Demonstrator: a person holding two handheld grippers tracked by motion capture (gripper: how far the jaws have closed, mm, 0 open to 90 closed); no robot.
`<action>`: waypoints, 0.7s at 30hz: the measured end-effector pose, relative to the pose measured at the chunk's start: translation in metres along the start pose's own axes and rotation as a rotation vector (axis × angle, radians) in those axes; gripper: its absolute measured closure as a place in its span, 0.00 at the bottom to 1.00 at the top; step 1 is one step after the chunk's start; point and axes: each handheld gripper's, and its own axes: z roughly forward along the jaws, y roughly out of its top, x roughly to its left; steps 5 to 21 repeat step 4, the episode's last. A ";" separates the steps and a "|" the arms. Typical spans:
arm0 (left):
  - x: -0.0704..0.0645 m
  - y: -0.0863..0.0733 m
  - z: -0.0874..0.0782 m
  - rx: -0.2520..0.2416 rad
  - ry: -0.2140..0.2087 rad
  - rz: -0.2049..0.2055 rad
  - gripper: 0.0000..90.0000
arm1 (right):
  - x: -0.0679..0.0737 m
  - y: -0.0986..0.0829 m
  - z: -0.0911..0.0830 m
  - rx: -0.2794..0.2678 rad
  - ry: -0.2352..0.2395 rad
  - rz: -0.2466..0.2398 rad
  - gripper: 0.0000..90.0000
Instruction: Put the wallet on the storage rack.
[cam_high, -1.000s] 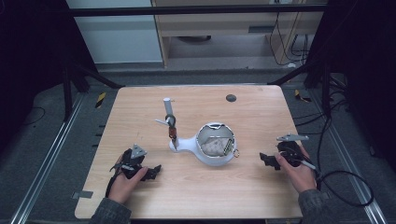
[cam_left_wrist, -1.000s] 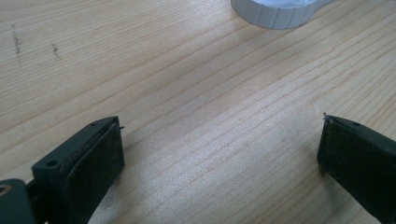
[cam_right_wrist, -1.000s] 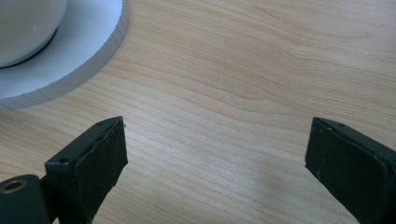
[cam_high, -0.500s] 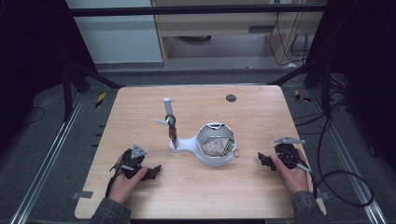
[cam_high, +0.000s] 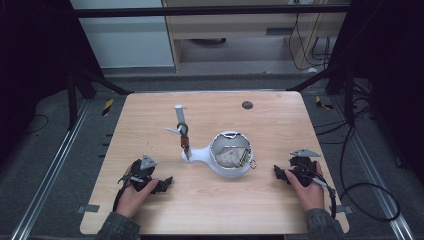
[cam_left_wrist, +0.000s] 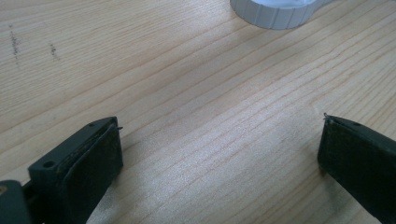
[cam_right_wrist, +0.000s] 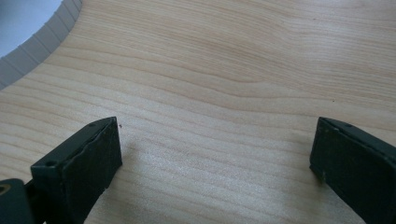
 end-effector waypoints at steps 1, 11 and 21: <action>0.000 0.000 0.000 0.000 0.000 0.000 0.00 | 0.001 0.000 0.000 -0.001 -0.001 0.008 0.02; 0.000 0.001 0.001 -0.001 -0.001 0.001 0.00 | 0.002 0.000 0.000 0.000 -0.003 0.002 0.02; 0.000 0.001 0.001 -0.001 -0.001 0.001 0.00 | 0.002 0.000 0.000 0.000 -0.003 0.002 0.02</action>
